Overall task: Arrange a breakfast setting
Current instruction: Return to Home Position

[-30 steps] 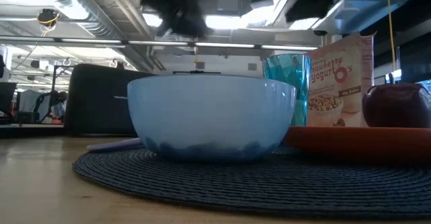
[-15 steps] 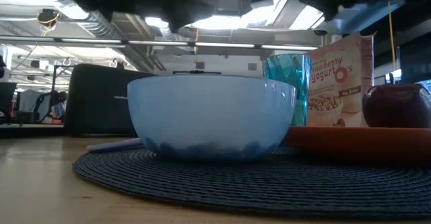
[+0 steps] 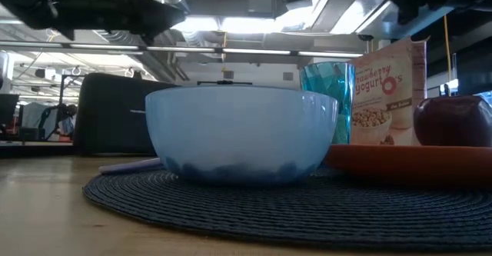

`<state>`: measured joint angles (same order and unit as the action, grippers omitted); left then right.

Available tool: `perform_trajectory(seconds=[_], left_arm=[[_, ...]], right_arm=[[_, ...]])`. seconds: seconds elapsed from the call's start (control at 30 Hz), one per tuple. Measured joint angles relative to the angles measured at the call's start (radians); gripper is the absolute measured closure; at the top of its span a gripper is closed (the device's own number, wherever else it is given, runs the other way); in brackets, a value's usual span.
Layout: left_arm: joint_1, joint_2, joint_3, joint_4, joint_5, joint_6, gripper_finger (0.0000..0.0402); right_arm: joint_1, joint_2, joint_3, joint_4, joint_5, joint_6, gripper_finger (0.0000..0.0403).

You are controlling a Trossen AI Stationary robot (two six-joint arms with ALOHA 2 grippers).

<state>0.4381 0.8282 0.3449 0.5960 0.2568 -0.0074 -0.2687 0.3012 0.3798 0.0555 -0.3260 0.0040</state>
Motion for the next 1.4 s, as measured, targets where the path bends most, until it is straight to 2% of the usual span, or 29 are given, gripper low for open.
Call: perform_trajectory(seconds=[0.23, 0.47, 0.63, 0.83, 0.9, 1.13, 1.4], left_arm=[[0.031, -0.144, -0.119, 0.012, 0.066, -0.014, 0.0325], [0.031, -0.275, -0.196, 0.011, 0.109, -0.043, 0.0326], [0.031, -0.370, -0.256, 0.012, 0.109, -0.094, 0.0326], [0.030, -0.471, -0.319, 0.013, 0.108, -0.150, 0.0326], [0.030, -0.503, -0.338, -0.002, 0.104, -0.170, 0.0326], [0.030, -0.588, -0.337, -0.150, 0.101, -0.169, 0.0326], [-0.005, -0.606, -0.337, -0.203, 0.084, -0.141, 0.0326]], right_arm=[[0.000, -0.164, -0.013, -0.110, 0.005, 0.018, 0.0219], [0.000, -0.301, -0.144, -0.054, 0.037, 0.120, 0.0219], [0.000, -0.297, -0.217, -0.031, 0.052, 0.194, 0.0219], [0.001, -0.299, -0.344, 0.139, 0.042, 0.225, 0.0219], [0.001, -0.298, -0.373, 0.140, 0.045, 0.225, 0.0219], [0.001, -0.299, -0.372, 0.112, 0.037, 0.226, 0.0219], [0.001, -0.299, -0.372, 0.107, 0.026, 0.227, 0.0219]])
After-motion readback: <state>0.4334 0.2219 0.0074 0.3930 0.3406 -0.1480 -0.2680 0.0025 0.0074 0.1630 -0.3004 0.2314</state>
